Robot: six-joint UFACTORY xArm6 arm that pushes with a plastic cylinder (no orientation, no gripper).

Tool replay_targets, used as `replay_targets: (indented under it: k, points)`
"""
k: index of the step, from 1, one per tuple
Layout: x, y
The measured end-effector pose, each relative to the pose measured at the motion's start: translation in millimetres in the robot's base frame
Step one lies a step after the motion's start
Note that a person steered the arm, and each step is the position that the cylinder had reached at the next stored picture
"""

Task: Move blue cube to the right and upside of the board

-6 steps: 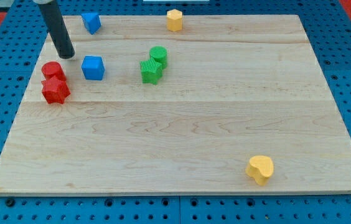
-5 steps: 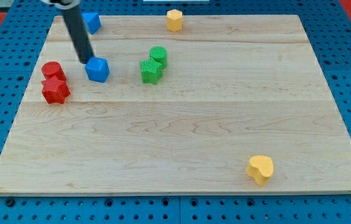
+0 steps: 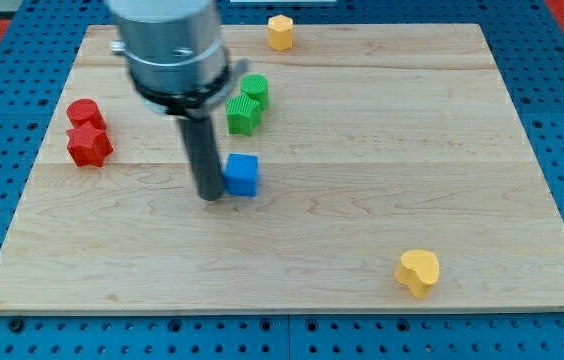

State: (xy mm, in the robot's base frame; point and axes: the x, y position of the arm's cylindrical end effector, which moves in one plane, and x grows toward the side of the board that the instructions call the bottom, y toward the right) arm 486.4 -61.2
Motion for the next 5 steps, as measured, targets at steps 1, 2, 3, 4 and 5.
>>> replay_targets:
  k: [1,2,3,4,5]
  points:
    - [-26,21]
    - [-50,39]
    - [-49,115]
    - [-69,136]
    - [-89,150]
